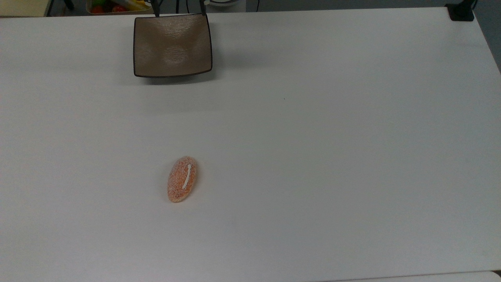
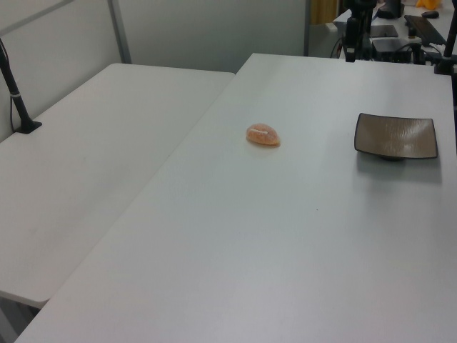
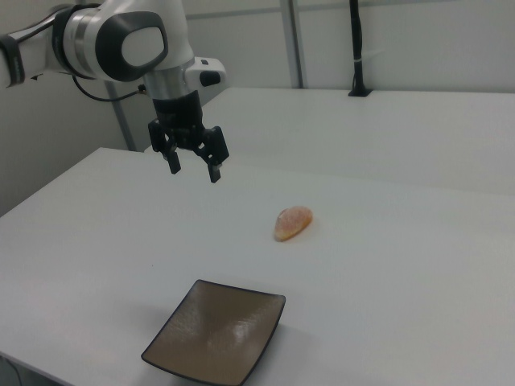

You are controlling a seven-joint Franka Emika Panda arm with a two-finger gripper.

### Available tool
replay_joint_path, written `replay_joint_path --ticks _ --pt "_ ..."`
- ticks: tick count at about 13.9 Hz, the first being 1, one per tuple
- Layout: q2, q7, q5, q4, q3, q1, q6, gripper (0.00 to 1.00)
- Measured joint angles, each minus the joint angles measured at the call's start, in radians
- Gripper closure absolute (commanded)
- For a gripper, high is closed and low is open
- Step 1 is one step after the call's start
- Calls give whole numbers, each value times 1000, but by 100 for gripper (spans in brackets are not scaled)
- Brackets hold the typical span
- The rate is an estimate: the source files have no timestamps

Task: Bread is placed on a ceramic plate

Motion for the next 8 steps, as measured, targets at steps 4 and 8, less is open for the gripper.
replay_joint_path --ticks 4,8 --pt "16 1 0 -1 6 1 8 0" --pt "23 1 0 -1 6 2 13 0"
